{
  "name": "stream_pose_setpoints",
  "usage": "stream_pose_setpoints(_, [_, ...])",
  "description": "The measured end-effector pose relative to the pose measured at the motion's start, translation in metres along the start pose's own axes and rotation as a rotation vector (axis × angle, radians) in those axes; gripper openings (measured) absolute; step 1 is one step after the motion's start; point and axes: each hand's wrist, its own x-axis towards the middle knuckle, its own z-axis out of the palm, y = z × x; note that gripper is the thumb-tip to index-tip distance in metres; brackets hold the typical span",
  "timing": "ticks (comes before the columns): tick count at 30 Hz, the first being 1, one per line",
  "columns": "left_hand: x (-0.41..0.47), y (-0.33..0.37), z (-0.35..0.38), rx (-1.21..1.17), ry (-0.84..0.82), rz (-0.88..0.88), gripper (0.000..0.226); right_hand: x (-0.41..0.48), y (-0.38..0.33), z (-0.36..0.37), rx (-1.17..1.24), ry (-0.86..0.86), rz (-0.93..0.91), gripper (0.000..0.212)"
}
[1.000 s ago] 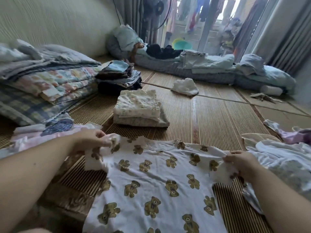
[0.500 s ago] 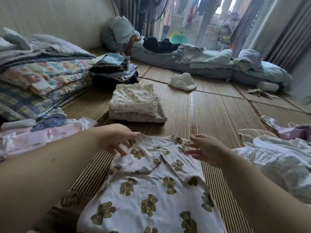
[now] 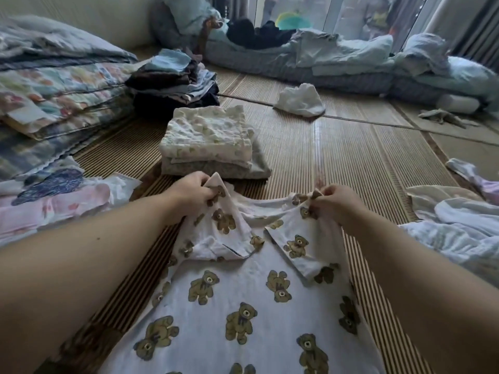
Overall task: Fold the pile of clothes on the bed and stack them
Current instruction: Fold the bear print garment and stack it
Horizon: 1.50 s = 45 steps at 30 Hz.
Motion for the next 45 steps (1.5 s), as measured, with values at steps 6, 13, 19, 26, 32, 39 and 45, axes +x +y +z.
stream_pose_setpoints(6, [0.028,0.039,-0.007,-0.173,0.064,0.177,0.037,0.027,-0.015,-0.038,0.409,0.062,-0.044,0.049])
stream_pose_setpoints(13, [-0.018,0.047,-0.022,-0.377,0.02,0.371,0.055,-0.023,0.007,-0.065,0.463,0.066,-0.318,0.049])
stream_pose_setpoints(19, [-0.098,-0.015,-0.018,-0.008,-0.253,0.317,0.061,-0.121,0.082,-0.051,-0.129,-0.057,-0.371,0.044])
stream_pose_setpoints(26, [-0.13,-0.042,-0.014,0.638,-0.36,0.405,0.036,-0.171,0.076,-0.016,-0.389,0.074,-0.327,0.03])
stream_pose_setpoints(32, [-0.151,-0.038,0.007,0.596,-0.286,0.404,0.021,-0.159,0.048,0.031,-0.663,-0.118,-0.171,0.054])
stream_pose_setpoints(39, [-0.19,0.011,0.077,0.639,-0.307,0.528,0.027,-0.078,0.032,0.019,-0.713,-0.271,-0.067,0.047])
stream_pose_setpoints(45, [-0.198,0.04,0.093,0.616,-0.44,0.598,0.034,-0.091,0.028,0.016,-0.669,0.04,-0.335,0.052])
